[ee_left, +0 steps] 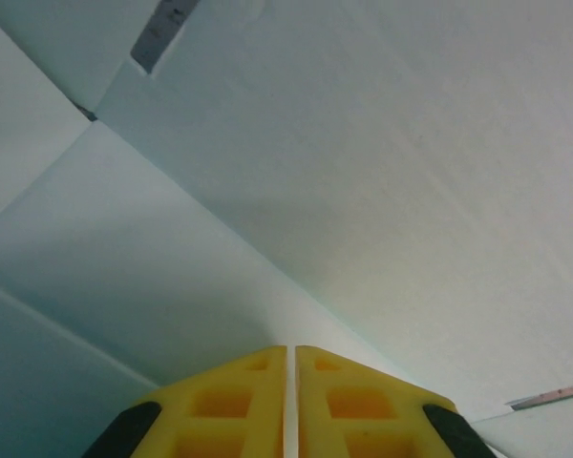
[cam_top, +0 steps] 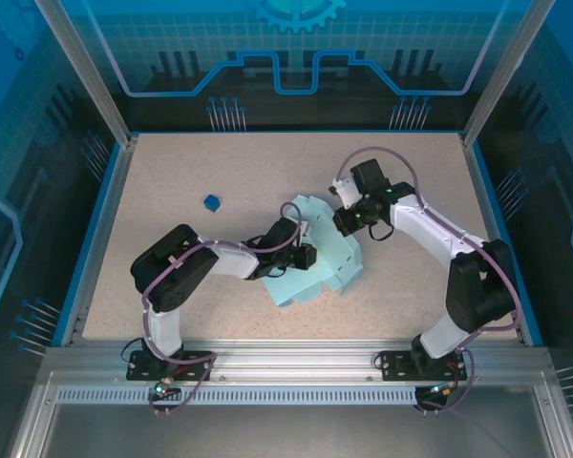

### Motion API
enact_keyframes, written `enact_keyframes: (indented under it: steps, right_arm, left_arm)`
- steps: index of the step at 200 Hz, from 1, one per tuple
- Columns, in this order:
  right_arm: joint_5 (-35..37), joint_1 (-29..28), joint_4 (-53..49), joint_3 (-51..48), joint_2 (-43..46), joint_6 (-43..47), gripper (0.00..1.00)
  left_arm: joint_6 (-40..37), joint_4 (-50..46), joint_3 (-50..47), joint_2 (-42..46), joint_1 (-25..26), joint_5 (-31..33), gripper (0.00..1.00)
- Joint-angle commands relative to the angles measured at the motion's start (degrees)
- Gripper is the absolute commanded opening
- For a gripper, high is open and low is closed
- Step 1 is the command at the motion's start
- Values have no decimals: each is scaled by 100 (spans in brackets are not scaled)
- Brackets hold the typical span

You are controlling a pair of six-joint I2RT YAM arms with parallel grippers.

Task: Fold the paper box

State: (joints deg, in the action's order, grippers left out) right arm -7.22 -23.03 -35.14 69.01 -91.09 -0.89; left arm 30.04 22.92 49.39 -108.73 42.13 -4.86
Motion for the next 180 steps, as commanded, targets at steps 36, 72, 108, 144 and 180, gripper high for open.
enact_keyframes:
  steps: [36, 72, 108, 144, 180]
  right_arm:
    - [497, -820, 457, -221, 425, -1130, 0]
    - [638, -1093, 757, -407, 375, -1484, 0]
    - [630, -1269, 1055, -572, 204, -1740, 0]
    - [841, -1345, 1039, -517, 117, -1694, 0]
    - [1511, -1353, 709, -202, 206, -1018, 0]
  left_arm:
    - [329, 971, -402, -288, 30, 33, 9]
    - [364, 1204, -553, -277, 39, 151, 9]
    - [384, 1302, -616, -303, 31, 202, 9]
    - [376, 1347, -687, -255, 29, 262, 9]
    - [380, 1380, -754, -116, 25, 334, 11]
